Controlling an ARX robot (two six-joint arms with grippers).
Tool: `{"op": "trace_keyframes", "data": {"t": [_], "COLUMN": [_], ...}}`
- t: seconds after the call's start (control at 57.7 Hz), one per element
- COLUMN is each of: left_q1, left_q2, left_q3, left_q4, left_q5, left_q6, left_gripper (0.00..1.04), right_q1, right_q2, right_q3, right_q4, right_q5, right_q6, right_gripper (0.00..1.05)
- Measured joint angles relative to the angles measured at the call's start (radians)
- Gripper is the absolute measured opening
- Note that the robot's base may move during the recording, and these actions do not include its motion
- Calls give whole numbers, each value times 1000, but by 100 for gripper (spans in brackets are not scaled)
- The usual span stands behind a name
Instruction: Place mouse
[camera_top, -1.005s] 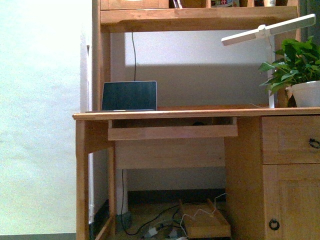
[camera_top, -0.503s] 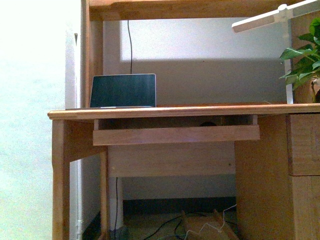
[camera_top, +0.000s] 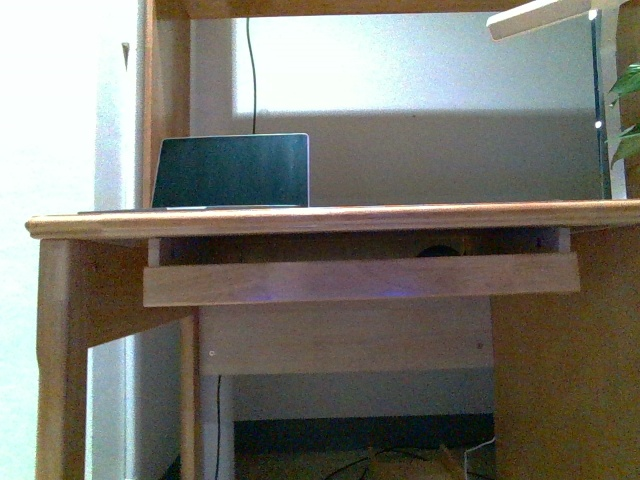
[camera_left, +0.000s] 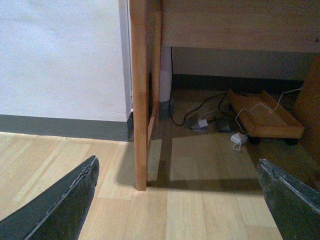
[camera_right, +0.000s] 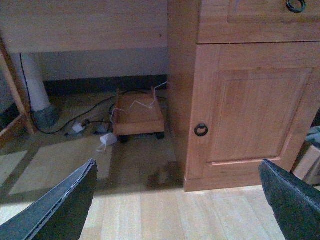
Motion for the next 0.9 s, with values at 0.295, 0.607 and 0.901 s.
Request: {"op": "trace_keyframes", "data": {"t": [0.295,0.607,0.901], "left_q1": [0,0,0], "left_q2": [0,0,0], "left_q3": [0,0,0], "left_q4": [0,0,0], "left_q5": [0,0,0], "left_q6": [0,0,0], "left_gripper": [97,97,97], "right_q1": [0,0,0], "right_q2": [1,0,0], "right_q3": [0,0,0], "right_q4": [0,0,0], "right_q5": [0,0,0], "right_q6": [0,0,0], "right_gripper": [97,97,97]}}
